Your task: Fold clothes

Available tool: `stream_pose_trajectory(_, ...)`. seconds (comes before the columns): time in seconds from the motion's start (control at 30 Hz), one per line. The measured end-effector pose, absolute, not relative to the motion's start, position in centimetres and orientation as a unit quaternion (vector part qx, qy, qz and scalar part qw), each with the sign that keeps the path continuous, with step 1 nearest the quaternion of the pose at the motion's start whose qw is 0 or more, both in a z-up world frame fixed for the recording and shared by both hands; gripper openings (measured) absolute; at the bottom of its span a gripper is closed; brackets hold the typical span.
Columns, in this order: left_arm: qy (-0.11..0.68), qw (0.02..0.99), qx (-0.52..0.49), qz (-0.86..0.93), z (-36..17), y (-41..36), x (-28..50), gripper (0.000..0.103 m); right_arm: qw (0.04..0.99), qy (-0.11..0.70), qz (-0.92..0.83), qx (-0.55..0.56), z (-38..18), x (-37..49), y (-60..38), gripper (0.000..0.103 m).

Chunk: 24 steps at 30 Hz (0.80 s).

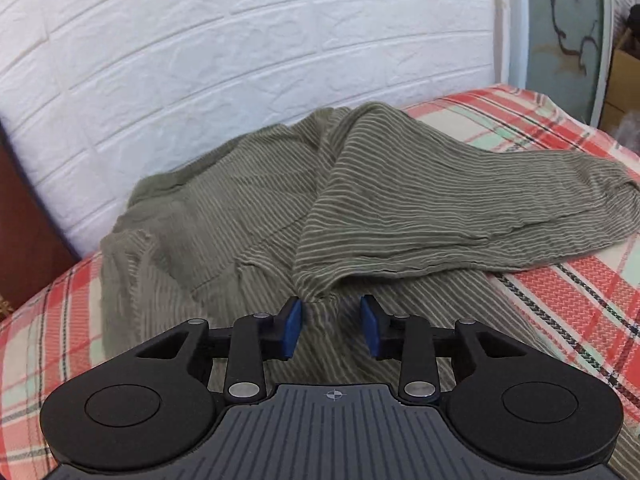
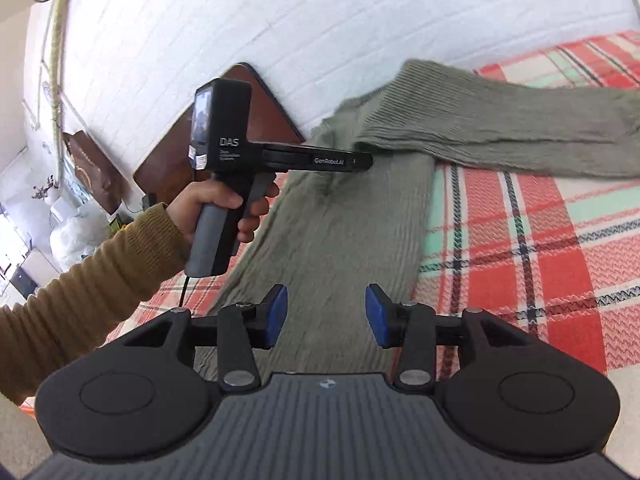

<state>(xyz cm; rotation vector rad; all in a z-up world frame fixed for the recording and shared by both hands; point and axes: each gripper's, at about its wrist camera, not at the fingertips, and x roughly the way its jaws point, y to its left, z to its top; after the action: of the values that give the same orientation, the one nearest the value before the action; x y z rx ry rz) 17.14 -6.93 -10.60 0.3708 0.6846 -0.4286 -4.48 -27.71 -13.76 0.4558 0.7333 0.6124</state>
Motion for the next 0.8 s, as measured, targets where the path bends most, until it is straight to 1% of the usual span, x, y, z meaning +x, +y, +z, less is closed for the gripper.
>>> stream_pose_trajectory(0.03, 0.326, 0.905, 0.181, -0.203, -10.7, -7.1, 17.2, 0.054, 0.862, 0.352, 0.29, 0.222, -13.9, -4.2, -27.8, 0.05)
stream_pose_trajectory(0.07, 0.323, 0.908, 0.18, -0.198, -10.9, -7.2, 17.4, 0.051, 0.86, 0.354, 0.289, 0.227, -14.1, -3.9, -27.9, 0.05)
stream_pose_trajectory(0.1, 0.325, 0.909, 0.175, -0.194, -11.1, -7.2, 17.7, 0.035, 0.858, 0.356, 0.287, 0.233, -14.2, -3.7, -28.0, 0.05)
stream_pose_trajectory(0.13, 0.331, 0.91, 0.165, -0.188, -11.3, -7.0, 18.0, 0.002, 0.858, 0.356, 0.286, 0.234, -14.2, -3.5, -28.1, 0.05)
stream_pose_trajectory(0.3, 0.345, 0.916, 0.111, -0.172, -11.5, -5.3, 18.0, 0.003, 0.864, 0.348, 0.281, 0.232, -13.9, -2.7, -28.6, 0.051)
stream_pose_trajectory(0.33, 0.344, 0.916, 0.11, -0.175, -11.5, -5.1, 17.8, 0.005, 0.865, 0.347, 0.28, 0.232, -13.9, -2.5, -28.8, 0.051)
stream_pose_trajectory(0.37, 0.345, 0.914, 0.112, -0.18, -11.5, -5.0, 17.6, 0.026, 0.866, 0.345, 0.279, 0.231, -13.8, -2.4, -28.9, 0.051)
stream_pose_trajectory(0.43, 0.347, 0.913, 0.104, -0.189, -10.8, -4.4, 17.4, 0.041, 0.868, 0.342, 0.277, 0.23, -13.7, -2.1, -29.1, 0.053)
stream_pose_trajectory(0.47, 0.347, 0.913, 0.094, -0.193, -10.1, -3.9, 17.4, 0.052, 0.869, 0.338, 0.277, 0.231, -13.6, -1.9, -29.3, 0.053)
stream_pose_trajectory(0.53, 0.347, 0.913, 0.073, -0.201, -8.6, -2.9, 17.3, 0.059, 0.878, 0.326, 0.269, 0.224, -13.0, -1.3, -30.0, 0.053)
stream_pose_trajectory(0.6, 0.346, 0.915, 0.051, -0.2, -6.6, -2.3, 18.0, 0.06, 0.887, 0.313, 0.261, 0.215, -12.5, -0.7, -30.8, 0.053)
stream_pose_trajectory(0.67, 0.346, 0.916, 0.036, -0.199, -4.6, -2.7, 19.4, 0.069, 0.896, 0.301, 0.253, 0.206, -11.9, -0.1, -31.6, 0.053)
stream_pose_trajectory(0.73, 0.344, 0.917, 0.041, -0.197, -2.9, -4.1, 21.1, 0.073, 0.905, 0.288, 0.244, 0.198, -11.4, 0.5, -32.3, 0.053)
stream_pose_trajectory(0.8, 0.339, 0.918, 0.066, -0.195, -1.9, -6.1, 22.6, 0.074, 0.919, 0.273, 0.211, 0.189, -10.8, 0.9, -34.0, 0.053)
